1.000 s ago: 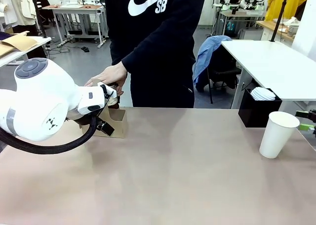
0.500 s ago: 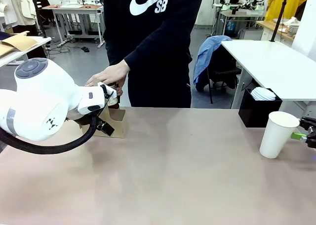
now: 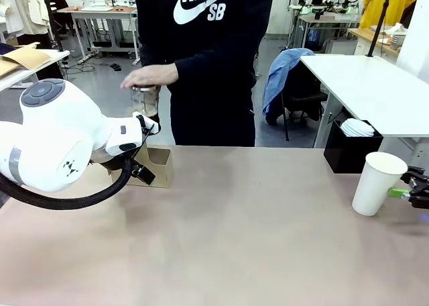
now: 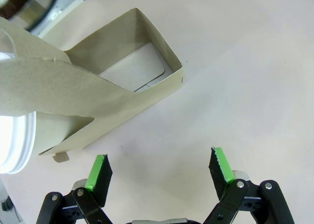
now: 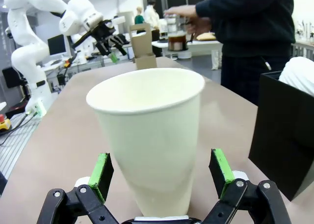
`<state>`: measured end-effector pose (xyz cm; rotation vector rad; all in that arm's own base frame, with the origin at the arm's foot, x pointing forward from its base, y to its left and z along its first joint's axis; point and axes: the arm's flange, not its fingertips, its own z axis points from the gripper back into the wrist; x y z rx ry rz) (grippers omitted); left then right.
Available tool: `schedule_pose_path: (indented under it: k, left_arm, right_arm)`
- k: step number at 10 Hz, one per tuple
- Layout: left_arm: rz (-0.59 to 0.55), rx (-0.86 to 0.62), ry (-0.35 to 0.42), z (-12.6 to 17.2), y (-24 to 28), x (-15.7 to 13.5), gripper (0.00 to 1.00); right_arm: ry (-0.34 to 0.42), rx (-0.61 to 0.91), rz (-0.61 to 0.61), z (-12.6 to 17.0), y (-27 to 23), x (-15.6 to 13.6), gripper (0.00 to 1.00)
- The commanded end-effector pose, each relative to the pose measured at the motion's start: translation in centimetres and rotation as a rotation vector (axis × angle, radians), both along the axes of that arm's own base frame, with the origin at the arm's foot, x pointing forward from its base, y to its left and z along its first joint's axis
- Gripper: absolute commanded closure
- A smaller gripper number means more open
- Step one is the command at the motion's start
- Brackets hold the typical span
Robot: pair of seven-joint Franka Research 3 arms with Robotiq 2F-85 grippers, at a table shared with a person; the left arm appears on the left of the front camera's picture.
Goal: Pour a drink into a cup and package it in a carrier.
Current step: Pick up the 600 ml Paper Cup and place it in the middle top area of the table.
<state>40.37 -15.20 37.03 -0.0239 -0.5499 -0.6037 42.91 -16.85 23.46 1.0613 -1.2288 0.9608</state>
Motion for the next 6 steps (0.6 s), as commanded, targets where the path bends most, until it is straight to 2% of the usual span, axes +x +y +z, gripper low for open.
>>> schedule_pose_path:
  k: [1,6]
  left_arm:
    - [-0.001,-0.001,0.000,0.0,0.0,0.0,0.00]
    - [-0.001,-0.001,0.000,0.0,0.0,0.0,0.00]
  right_arm:
    - [-0.011,-0.006,0.046,-0.2,1.0,-0.2,0.00]
    - [0.015,0.025,0.088,-0.8,4.0,0.5,0.00]
